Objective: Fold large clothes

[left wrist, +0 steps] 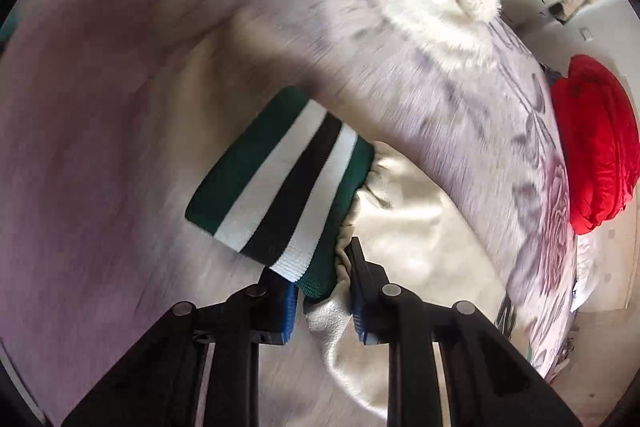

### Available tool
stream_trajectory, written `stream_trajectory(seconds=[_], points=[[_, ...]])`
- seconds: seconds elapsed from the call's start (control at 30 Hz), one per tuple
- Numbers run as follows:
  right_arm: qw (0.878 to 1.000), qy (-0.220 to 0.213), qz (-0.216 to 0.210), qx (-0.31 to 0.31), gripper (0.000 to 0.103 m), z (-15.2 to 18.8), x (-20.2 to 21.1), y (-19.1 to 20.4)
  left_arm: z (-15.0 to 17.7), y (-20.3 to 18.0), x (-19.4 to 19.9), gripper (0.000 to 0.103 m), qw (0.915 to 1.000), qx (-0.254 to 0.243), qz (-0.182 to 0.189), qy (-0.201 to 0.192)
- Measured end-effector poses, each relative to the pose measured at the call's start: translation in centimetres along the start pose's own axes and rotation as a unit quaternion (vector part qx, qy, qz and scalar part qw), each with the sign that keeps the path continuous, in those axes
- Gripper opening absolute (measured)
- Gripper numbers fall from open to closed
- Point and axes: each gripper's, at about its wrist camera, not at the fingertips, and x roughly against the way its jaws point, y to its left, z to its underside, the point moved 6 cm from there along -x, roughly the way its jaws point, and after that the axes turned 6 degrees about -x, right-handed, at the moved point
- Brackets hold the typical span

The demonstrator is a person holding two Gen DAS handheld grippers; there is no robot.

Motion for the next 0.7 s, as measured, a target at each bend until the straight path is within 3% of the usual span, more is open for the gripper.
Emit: stream_trajectory(seconds=[0.1,0.17,0.27,0.33,0.4,0.43,0.47,0.5,0.53,0.57,0.6,0.7], points=[[1.000,-0.006,0.009,0.009,0.059,-0.2,-0.1,0.4,-4.7,-2.6,-3.5,0.019,0.9992,-0.036,0.004,0.015],[1.000,-0.004,0.013,0.009,0.059,-0.3,-0.3,0.5,-6.0,-3.7,-4.9,0.019,0.9982,-0.054,0.004,0.026],[1.000,-0.003,0.009,0.004,0.059,-0.6,-0.4,0.7,-6.6,-3.8,-6.2,0.034,0.9975,-0.049,0.017,0.049],[1.000,-0.004,0.009,0.004,0.060,-0.8,-0.2,1.0,-6.8,-3.9,-6.2,0.057,0.9968,-0.033,0.050,0.054],[1.000,-0.006,0.002,0.008,0.068,-1.3,-0.1,1.5,-6.8,-4.6,-6.3,0.059,0.9968,-0.039,0.048,0.050],[1.000,-0.008,0.002,0.010,0.069,-1.4,0.2,1.6,-6.7,-4.8,-6.0,0.057,0.9972,-0.050,0.039,0.039],[1.000,-0.010,0.003,0.014,0.069,-1.7,0.3,1.9,-6.6,-5.2,-5.6,0.045,0.9972,-0.064,0.028,0.024],[1.000,-0.015,0.012,0.023,0.069,-1.9,0.6,2.0,-6.6,-5.8,-4.9,0.015,0.9961,-0.088,0.007,0.004],[0.999,-0.018,0.028,0.033,0.073,-2.1,0.8,2.1,-6.7,-6.5,-4.6,0.015,0.9949,-0.100,0.003,-0.006],[0.997,-0.024,0.059,0.047,0.084,-2.4,1.0,2.3,-6.7,-7.6,-3.7,0.014,0.9922,-0.121,-0.009,-0.026],[0.990,-0.039,0.110,0.075,0.089,-2.7,1.5,2.4,-6.7,-8.9,-2.5,0.014,0.9882,-0.145,-0.018,-0.048],[0.968,-0.088,0.196,0.133,0.091,-3.7,3.0,3.3,-6.1,-12.5,1.8,0.013,0.9722,-0.205,-0.035,-0.109]])
